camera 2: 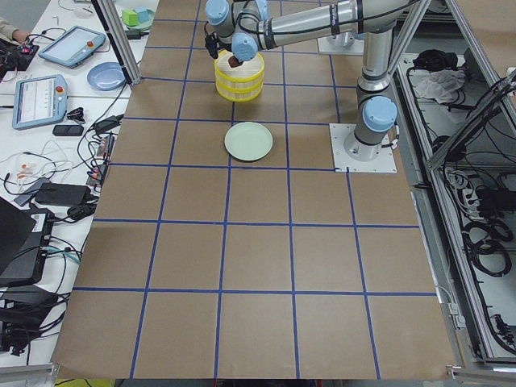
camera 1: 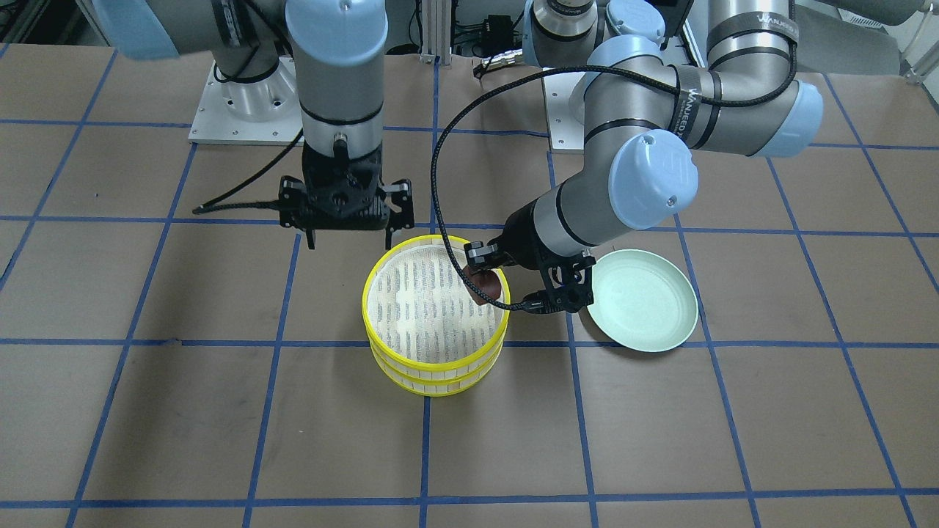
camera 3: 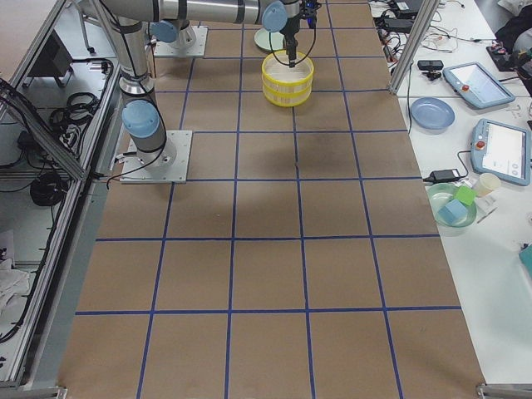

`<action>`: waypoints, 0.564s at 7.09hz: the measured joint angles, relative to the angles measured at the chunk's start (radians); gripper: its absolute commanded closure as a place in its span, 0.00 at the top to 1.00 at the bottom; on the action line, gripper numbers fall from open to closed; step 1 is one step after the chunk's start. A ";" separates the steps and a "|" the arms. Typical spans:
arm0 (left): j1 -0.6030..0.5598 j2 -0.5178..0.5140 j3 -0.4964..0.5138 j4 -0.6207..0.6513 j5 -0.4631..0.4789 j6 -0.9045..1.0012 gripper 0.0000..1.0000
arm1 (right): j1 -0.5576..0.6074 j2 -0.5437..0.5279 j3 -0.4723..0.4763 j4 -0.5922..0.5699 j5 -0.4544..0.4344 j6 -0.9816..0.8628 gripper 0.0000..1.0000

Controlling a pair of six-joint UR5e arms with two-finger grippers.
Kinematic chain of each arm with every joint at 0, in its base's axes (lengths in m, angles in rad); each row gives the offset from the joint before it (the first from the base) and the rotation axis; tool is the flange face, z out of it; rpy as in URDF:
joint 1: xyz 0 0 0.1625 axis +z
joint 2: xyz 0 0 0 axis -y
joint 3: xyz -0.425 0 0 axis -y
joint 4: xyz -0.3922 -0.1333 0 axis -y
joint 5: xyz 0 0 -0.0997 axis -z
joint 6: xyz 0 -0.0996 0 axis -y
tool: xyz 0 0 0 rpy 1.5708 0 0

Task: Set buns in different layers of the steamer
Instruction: 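Lower the brown bun into the top steamer tier and open the left gripper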

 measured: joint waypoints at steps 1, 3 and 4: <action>-0.005 -0.001 -0.004 0.003 -0.011 -0.007 1.00 | -0.004 -0.054 -0.043 0.074 0.012 -0.017 1.00; -0.012 0.001 0.000 0.005 -0.010 -0.009 0.98 | -0.021 -0.105 -0.089 0.171 0.023 -0.062 1.00; -0.010 0.013 0.008 0.005 0.030 0.003 0.99 | -0.060 -0.115 -0.096 0.212 0.029 -0.083 1.00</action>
